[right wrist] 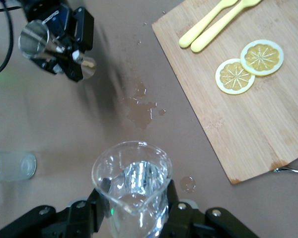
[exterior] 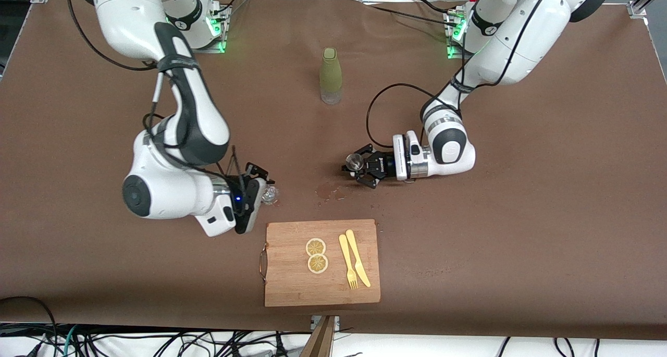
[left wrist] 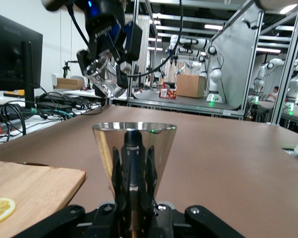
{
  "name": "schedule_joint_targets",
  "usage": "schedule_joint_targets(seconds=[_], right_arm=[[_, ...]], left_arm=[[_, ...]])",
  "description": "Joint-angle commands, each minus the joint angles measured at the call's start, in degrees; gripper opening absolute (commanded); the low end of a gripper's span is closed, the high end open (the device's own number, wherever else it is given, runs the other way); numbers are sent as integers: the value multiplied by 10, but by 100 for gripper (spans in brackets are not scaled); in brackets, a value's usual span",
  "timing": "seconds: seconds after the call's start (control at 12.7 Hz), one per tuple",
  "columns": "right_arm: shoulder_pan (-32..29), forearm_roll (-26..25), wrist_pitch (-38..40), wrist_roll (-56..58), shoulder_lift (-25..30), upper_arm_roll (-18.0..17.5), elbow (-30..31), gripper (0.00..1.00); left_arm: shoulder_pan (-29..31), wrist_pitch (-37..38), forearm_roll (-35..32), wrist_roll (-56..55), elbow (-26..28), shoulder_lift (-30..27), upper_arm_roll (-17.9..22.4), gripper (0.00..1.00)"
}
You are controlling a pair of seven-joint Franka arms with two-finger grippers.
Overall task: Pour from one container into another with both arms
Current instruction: 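Bring the glass over the jigger and tilt it with the right gripper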
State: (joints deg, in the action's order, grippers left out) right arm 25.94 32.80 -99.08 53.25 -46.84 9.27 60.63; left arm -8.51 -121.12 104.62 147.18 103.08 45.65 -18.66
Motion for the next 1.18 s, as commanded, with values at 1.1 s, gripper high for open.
schedule_joint_targets(seconds=[1.1], right_arm=[[140,-141,-6,-143,3,16,9,27]], left_arm=[[-84,-45,52,-3,-147,109,42,0]])
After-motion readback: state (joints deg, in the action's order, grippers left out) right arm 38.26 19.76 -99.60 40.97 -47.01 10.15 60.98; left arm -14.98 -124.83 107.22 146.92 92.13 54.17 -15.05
